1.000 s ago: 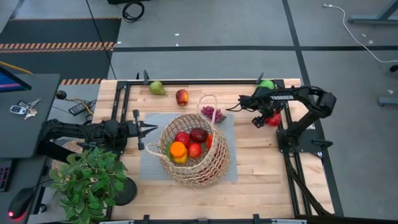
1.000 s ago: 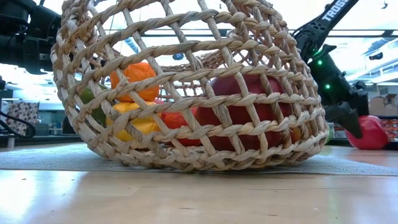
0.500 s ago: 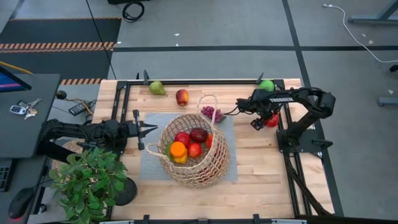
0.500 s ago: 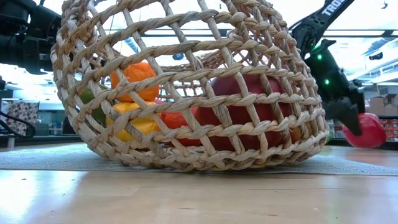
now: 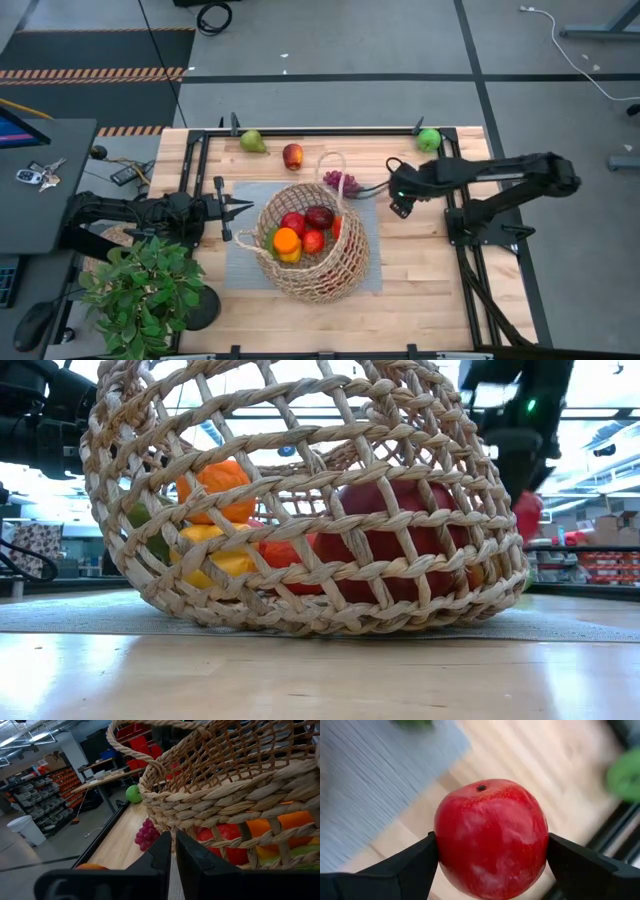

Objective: Build produce basket
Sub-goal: Put the red apple into the brown basket

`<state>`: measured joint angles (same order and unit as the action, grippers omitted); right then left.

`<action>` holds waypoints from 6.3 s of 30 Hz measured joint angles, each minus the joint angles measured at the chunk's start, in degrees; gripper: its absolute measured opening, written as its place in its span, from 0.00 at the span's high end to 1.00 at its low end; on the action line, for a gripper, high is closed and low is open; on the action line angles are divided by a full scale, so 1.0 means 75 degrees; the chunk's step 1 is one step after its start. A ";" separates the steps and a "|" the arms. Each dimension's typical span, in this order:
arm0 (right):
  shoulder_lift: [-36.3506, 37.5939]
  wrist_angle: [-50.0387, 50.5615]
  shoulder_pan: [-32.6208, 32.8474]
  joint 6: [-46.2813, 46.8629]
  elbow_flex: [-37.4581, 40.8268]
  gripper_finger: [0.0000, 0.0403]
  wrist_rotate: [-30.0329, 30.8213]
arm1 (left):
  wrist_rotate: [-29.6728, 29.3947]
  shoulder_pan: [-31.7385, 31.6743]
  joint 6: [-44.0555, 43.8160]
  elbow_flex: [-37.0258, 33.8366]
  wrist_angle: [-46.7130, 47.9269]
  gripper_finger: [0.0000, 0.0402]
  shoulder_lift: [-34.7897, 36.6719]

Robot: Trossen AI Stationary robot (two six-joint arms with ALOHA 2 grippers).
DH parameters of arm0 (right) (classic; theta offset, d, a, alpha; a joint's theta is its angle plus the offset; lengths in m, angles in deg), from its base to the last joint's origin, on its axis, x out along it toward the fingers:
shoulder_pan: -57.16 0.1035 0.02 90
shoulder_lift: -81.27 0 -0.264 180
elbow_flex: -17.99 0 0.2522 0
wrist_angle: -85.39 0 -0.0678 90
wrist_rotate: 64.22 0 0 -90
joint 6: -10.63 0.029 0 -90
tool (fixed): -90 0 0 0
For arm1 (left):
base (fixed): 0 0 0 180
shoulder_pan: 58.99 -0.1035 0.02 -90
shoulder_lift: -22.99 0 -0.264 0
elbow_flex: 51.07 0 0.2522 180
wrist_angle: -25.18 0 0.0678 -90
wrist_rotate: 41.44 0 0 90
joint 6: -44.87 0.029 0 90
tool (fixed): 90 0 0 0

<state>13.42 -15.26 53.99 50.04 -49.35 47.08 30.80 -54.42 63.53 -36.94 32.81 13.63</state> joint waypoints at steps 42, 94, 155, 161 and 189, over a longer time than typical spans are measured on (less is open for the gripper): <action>0.2712 -1.0191 0.3729 -0.8434 0.1871 0.14 0.1523 | 0.0000 -0.0001 0.0000 0.0001 0.0000 0.92 0.0000; 0.0553 -1.3942 0.2860 -0.3047 0.1868 0.06 0.2281 | 0.0000 -0.0002 0.0000 0.0003 0.0000 0.93 0.0000; 0.0553 -1.5063 0.2903 0.7973 0.1865 0.06 0.0611 | 0.0000 -0.0002 0.0000 0.0000 0.0000 0.92 0.0000; 0.0553 -1.4579 0.2903 0.3624 0.1865 0.06 0.0612 | 0.0000 -0.0001 0.0000 0.0003 0.0000 0.91 0.0000; 0.0553 -1.4404 0.2903 -0.7021 0.1865 0.06 0.0612 | 0.0000 -0.0002 0.0000 0.0002 0.0001 0.92 0.0000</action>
<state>17.57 -123.29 75.77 -2.62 -35.36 51.67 30.80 -54.43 63.53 -36.93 32.82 13.63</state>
